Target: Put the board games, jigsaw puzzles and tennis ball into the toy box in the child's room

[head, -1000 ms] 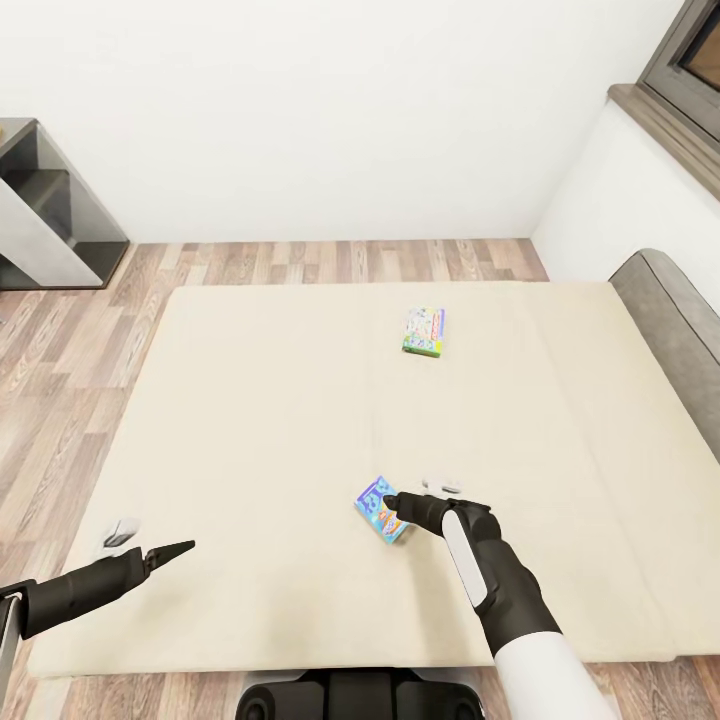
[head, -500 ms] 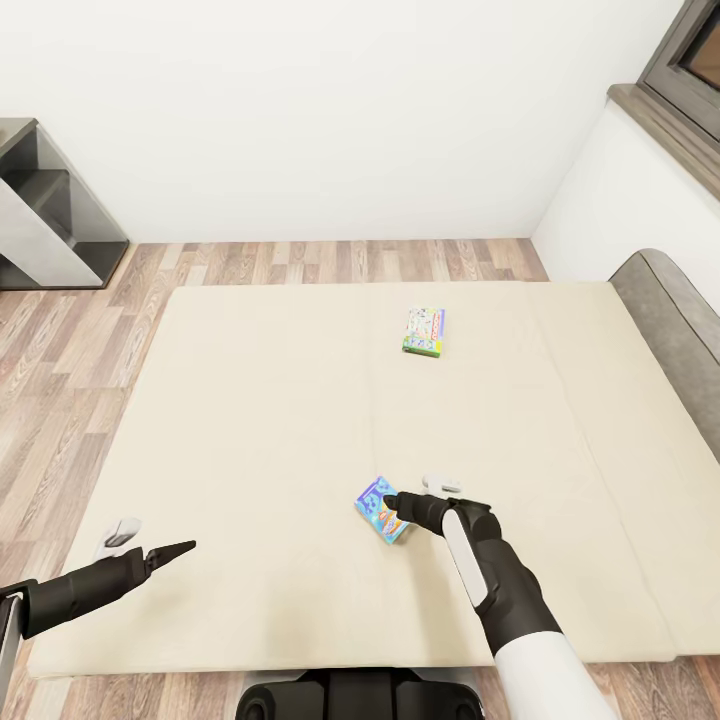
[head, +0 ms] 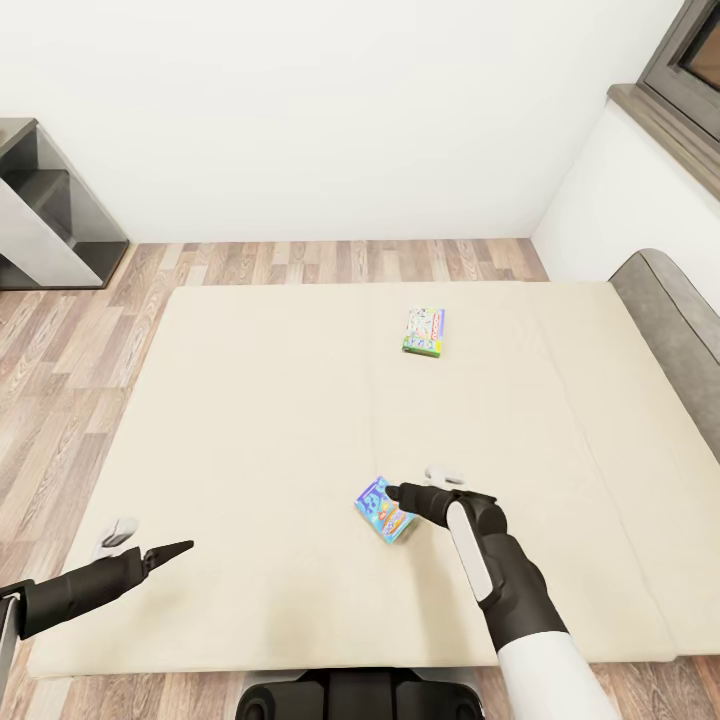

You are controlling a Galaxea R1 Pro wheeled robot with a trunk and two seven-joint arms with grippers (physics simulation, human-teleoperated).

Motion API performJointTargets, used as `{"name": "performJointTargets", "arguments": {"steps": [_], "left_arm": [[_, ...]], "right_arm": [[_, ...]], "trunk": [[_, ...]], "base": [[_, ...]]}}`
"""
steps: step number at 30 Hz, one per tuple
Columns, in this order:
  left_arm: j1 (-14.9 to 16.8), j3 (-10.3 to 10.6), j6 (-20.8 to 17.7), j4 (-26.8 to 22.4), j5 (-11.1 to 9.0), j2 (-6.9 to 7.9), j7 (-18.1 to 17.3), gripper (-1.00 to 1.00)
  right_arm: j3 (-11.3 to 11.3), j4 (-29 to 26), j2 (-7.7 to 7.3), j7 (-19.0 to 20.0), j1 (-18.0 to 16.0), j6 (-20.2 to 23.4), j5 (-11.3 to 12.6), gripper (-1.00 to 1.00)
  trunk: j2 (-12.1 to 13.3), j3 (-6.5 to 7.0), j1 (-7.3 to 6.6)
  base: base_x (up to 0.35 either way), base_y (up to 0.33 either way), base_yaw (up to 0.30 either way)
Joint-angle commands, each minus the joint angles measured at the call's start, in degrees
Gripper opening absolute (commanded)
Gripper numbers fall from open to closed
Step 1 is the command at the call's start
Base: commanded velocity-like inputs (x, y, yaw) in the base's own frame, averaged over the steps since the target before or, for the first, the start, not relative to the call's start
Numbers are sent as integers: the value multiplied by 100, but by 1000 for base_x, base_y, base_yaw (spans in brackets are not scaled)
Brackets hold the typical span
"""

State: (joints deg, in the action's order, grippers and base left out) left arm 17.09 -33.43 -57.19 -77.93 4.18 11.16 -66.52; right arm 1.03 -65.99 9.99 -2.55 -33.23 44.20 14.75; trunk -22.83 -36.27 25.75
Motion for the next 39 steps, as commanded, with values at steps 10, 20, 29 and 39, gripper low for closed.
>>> {"name": "performJointTargets", "arguments": {"steps": [10, 20, 29, 39], "left_arm": [[5, 51, -23, -3, 79, -22, -24, 100], [5, 56, 22, -2, 62, -18, -48, 100], [5, 28, 20, -2, 42, -7, -62, 100], [5, 1, -41, -2, 43, 193, -840, 100]], "right_arm": [[-84, -12, 0, -38, -485, 521, 55, 100], [-215, 746, 0, -59, -1457, 1005, 70, 100], [-357, 1389, 0, -59, -1740, 1018, 64, 100], [-377, 1491, 0, -60, -1779, 990, 55, 100]], "trunk": [[-9, -7, 3], [-9, -7, 3], [-9, -7, 3], [-9, -7, 3]], "base": [[0, 0, 0], [0, 0, 0], [0, 0, 0], [0, 0, 0]]}}
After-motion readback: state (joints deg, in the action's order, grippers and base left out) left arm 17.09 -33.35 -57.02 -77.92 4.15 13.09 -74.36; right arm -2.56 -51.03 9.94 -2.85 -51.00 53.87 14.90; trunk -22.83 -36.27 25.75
